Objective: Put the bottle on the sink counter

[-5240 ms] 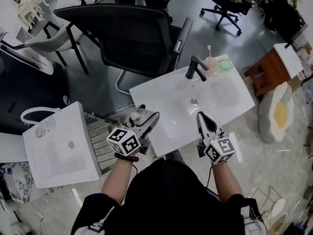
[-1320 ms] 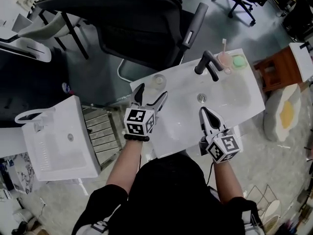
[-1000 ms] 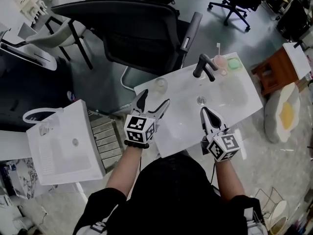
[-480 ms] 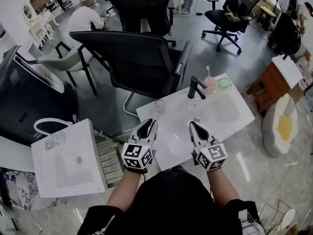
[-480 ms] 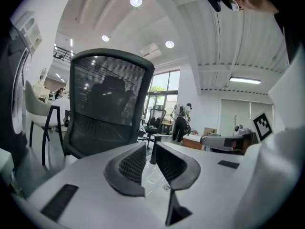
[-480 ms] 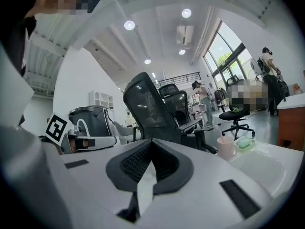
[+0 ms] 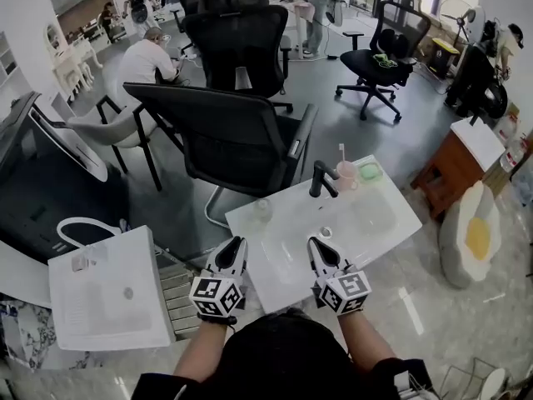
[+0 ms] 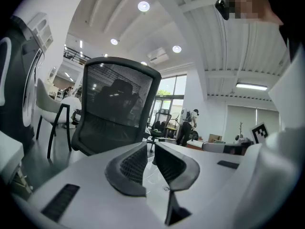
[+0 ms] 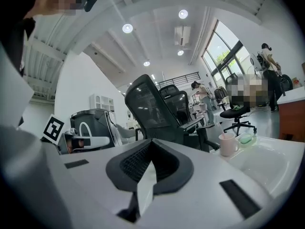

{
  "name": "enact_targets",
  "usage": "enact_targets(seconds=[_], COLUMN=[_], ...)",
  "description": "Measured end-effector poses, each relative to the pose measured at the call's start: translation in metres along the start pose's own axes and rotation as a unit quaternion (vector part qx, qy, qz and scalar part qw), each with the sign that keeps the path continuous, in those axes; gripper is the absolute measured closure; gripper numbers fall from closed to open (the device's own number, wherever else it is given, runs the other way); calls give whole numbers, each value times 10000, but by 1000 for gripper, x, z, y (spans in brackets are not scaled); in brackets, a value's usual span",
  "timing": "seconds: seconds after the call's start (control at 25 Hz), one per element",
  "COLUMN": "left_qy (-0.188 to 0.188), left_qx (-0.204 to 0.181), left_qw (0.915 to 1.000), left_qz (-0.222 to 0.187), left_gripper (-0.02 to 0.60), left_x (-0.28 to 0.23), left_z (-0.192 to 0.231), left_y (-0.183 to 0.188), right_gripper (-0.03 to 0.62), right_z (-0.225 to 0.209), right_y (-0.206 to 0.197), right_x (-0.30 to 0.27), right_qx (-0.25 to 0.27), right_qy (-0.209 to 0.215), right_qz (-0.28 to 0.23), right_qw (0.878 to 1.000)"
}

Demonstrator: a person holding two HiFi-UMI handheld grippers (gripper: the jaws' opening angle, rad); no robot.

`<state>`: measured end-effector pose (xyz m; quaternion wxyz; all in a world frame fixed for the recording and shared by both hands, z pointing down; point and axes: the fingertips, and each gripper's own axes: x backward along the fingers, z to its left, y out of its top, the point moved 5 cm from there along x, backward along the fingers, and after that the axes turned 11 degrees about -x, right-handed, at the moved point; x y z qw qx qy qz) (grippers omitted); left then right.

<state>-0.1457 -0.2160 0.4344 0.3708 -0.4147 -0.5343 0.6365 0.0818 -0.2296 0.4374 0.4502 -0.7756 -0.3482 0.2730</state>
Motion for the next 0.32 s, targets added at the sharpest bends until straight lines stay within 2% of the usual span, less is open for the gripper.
enact_targets(seconds=[0.16,0.32], left_qy=[135,217], left_qx=[424,429], left_qw=[9990,9988], left_qz=[-57,-45], left_gripper=[522,522], left_x=[1,0], left_z=[8,12], left_y=[-2,-2], right_gripper=[565,565], right_z=[3,0], right_y=[1,4], right_x=[-1,3], right_qx=[38,102], right_qy=[139,109], right_qz=[5,-17], right_qw=[9999,9999])
